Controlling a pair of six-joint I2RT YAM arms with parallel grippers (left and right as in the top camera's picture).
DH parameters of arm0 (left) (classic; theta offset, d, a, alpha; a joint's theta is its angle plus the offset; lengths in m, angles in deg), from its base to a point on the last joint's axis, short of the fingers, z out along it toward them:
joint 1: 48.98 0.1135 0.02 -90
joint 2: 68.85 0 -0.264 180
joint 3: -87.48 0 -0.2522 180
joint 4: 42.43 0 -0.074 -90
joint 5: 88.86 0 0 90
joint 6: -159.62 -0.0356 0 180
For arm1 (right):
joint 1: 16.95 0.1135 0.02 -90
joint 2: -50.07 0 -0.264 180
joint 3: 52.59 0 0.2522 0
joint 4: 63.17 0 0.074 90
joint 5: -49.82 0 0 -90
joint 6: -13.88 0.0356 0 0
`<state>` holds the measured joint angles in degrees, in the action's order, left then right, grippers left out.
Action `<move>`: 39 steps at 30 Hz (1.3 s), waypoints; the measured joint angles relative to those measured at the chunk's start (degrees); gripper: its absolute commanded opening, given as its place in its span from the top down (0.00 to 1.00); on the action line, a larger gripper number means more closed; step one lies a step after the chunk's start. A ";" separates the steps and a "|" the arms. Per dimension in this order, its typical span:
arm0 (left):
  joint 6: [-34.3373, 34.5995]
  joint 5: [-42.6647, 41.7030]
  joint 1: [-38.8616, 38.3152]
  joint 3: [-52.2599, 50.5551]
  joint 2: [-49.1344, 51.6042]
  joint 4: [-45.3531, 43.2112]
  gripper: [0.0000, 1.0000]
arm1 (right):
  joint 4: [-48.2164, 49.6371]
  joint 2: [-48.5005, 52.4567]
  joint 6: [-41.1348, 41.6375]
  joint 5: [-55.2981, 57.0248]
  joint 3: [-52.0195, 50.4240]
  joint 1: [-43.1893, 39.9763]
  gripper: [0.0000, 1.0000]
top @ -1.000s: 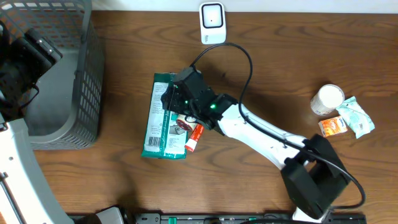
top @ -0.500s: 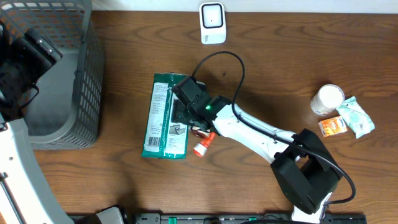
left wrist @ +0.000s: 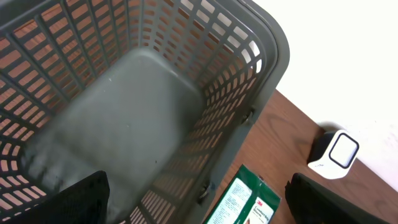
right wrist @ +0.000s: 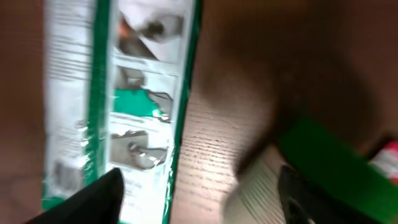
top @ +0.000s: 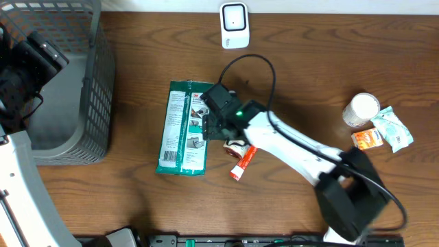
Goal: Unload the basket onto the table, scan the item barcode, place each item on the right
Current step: 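Pull the red snack stick out from beside the green jar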
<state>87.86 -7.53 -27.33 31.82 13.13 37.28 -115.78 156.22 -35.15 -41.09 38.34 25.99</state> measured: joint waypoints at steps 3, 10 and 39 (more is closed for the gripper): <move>0.00 0.00 0.00 0.00 0.00 0.00 0.12 | -3.10 -5.99 -2.27 1.18 0.00 -0.74 0.20; 0.00 0.00 0.00 0.00 0.00 0.00 0.12 | -16.94 -18.12 0.83 4.68 0.26 -6.05 0.34; 0.00 0.00 0.00 0.00 0.00 0.00 0.12 | 8.63 -16.57 32.26 3.52 -28.11 -0.68 0.64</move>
<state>87.86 -7.53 -27.33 31.82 13.13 37.28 -107.15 139.65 -2.89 -37.57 10.23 25.31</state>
